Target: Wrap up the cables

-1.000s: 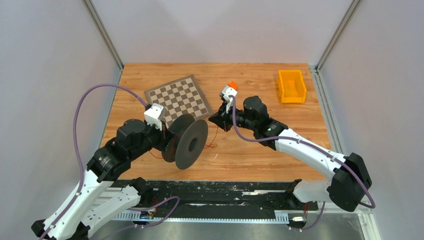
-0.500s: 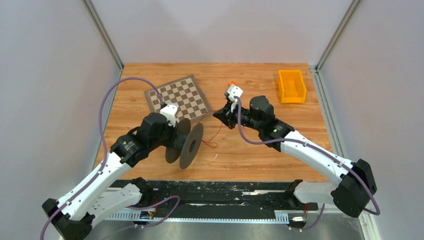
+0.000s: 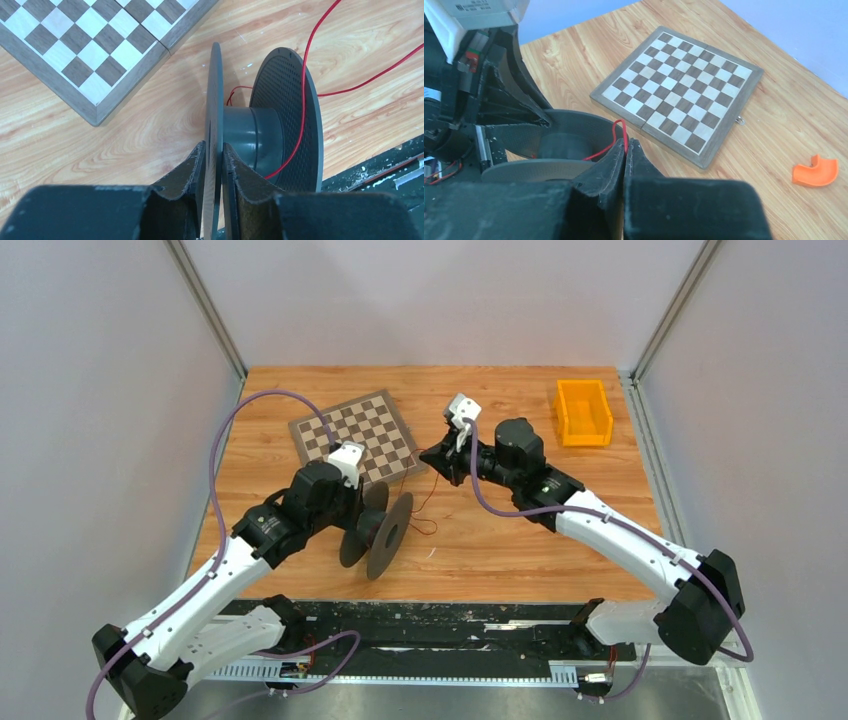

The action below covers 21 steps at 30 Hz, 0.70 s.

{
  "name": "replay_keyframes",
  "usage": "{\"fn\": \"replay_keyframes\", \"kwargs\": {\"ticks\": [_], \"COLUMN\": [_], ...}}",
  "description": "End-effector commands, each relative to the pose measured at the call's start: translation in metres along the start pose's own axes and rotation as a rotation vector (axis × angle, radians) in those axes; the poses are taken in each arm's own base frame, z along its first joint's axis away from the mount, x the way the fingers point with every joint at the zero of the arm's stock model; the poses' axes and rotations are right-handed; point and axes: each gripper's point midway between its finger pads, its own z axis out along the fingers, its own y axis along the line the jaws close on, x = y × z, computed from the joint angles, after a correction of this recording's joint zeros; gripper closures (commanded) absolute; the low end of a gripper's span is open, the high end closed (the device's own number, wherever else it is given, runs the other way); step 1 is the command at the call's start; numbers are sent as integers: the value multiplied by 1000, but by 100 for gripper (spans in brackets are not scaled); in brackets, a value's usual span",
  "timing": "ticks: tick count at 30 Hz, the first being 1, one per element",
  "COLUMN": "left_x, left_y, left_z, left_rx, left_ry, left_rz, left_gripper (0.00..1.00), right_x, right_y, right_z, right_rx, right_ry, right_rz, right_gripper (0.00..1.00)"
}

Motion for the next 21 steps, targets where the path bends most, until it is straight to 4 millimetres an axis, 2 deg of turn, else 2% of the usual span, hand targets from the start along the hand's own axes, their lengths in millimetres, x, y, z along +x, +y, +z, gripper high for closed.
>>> {"fn": "replay_keyframes", "kwargs": {"ticks": [1, 6, 12, 14, 17, 21], "left_x": [-14, -18, -24, -25, -27, -27], "left_y": [-1, -1, 3, 2, 0, 1], "left_z": [4, 8, 9, 11, 12, 9], "left_rx": [-4, -15, -42, -35, -23, -22], "left_ry": [-57, -49, -50, -52, -54, -55], "left_rz": [-33, -66, -64, -67, -66, -58], "left_gripper": [75, 73, 63, 64, 66, 64], "right_x": [-47, -76, -99, -106, -107, -94], "right_y": [20, 36, 42, 41, 32, 18], "right_z": [1, -4, -6, -8, -8, -7], "right_rx": [-110, -190, -229, -227, -196, -152], "right_ry": [-99, -162, -223, -244, -252, -231], "right_rz": [54, 104, 137, 146, 157, 177], "right_gripper": [100, 100, 100, 100, 100, 100]}}
